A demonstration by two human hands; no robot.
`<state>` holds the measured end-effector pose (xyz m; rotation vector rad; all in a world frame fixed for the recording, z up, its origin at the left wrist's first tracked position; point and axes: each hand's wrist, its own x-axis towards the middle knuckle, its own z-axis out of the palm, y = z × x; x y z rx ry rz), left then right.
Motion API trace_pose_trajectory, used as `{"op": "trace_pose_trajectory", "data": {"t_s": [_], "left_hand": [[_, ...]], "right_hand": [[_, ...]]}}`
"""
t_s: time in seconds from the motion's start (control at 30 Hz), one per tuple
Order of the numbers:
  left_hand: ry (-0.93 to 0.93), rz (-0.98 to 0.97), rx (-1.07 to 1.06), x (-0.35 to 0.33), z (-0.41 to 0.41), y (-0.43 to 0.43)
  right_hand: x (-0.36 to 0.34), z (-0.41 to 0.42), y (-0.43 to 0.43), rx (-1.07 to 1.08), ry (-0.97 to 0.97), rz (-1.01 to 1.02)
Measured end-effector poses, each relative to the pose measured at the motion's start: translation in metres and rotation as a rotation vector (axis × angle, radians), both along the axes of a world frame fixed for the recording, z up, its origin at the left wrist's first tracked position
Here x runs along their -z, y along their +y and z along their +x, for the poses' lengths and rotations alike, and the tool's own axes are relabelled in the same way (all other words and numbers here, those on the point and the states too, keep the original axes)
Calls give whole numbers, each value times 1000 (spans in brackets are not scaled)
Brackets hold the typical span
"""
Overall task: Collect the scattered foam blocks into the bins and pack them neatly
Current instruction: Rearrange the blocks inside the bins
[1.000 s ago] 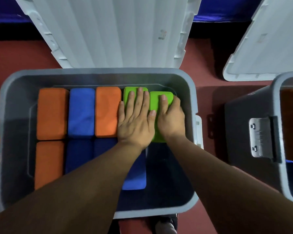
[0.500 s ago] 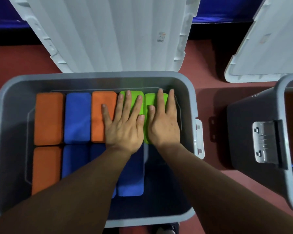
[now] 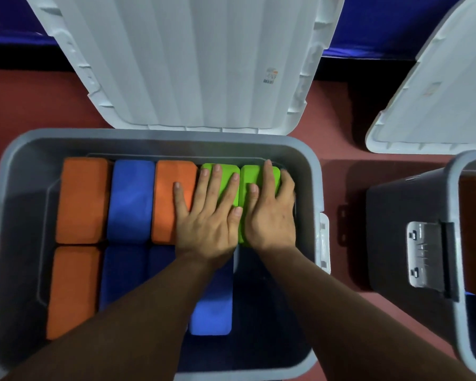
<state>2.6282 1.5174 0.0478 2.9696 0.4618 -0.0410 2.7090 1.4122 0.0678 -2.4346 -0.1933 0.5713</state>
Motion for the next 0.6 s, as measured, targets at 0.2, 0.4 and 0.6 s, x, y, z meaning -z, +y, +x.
{"op": "trace_pose_trajectory", "data": {"t_s": [0.2, 0.4, 0.6], "left_hand": [[6, 10, 5, 0, 3, -5], [-80, -83, -31, -28, -17, 17], [-157, -86, -128, -77, -65, 103]], "right_hand": [[5, -2, -10, -9, -2, -16], [-21, -14, 10, 5, -255, -140], [-63, -66, 96, -171, -447, 116]]}}
